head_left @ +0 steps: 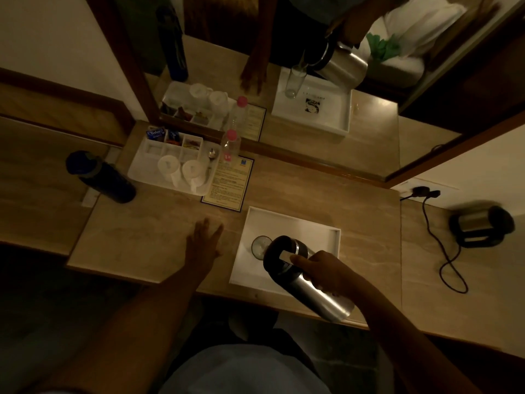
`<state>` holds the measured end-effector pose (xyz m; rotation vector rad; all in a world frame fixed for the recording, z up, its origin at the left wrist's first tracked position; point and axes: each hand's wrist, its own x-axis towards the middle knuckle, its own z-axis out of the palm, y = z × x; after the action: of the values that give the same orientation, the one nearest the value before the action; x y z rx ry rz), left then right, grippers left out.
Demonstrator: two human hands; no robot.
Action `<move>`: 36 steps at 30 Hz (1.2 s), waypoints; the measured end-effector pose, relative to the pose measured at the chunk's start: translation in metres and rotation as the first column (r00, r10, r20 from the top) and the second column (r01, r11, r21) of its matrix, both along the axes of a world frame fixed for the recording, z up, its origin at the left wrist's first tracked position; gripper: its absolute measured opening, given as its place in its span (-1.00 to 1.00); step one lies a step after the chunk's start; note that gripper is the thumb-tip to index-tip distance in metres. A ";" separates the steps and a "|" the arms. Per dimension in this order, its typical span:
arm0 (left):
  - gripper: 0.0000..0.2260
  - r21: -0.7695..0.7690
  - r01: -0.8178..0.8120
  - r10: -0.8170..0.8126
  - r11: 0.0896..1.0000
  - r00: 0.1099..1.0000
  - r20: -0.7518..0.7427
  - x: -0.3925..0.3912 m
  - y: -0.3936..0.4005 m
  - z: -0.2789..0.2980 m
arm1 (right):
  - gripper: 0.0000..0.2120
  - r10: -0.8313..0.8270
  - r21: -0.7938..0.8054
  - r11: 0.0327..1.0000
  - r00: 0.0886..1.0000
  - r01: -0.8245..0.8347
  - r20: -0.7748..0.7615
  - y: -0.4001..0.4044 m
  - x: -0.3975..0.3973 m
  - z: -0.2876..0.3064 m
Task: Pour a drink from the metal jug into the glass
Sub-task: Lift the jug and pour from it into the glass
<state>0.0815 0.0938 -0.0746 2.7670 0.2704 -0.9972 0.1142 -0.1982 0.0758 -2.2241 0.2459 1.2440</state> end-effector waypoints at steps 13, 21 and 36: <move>-0.26 0.002 0.011 -0.011 1.000 1.000 0.009 0.000 0.001 -0.001 | -0.47 0.005 -0.049 0.999 1.000 -0.006 -0.025 0.007 0.010 0.004; -0.28 -0.015 -0.008 0.008 1.000 1.000 0.004 0.000 0.002 -0.002 | -0.41 0.036 -0.068 0.997 0.999 -0.037 -0.011 0.009 0.013 0.006; -0.26 -0.020 -0.019 0.019 1.000 1.000 0.006 0.001 0.002 -0.002 | -0.46 0.065 -0.084 0.994 0.997 -0.067 -0.033 0.016 0.015 0.015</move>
<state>0.0821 0.0957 -0.0771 2.7442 0.2839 -0.9815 0.1297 -0.1826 0.0907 -2.3035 0.2428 1.3259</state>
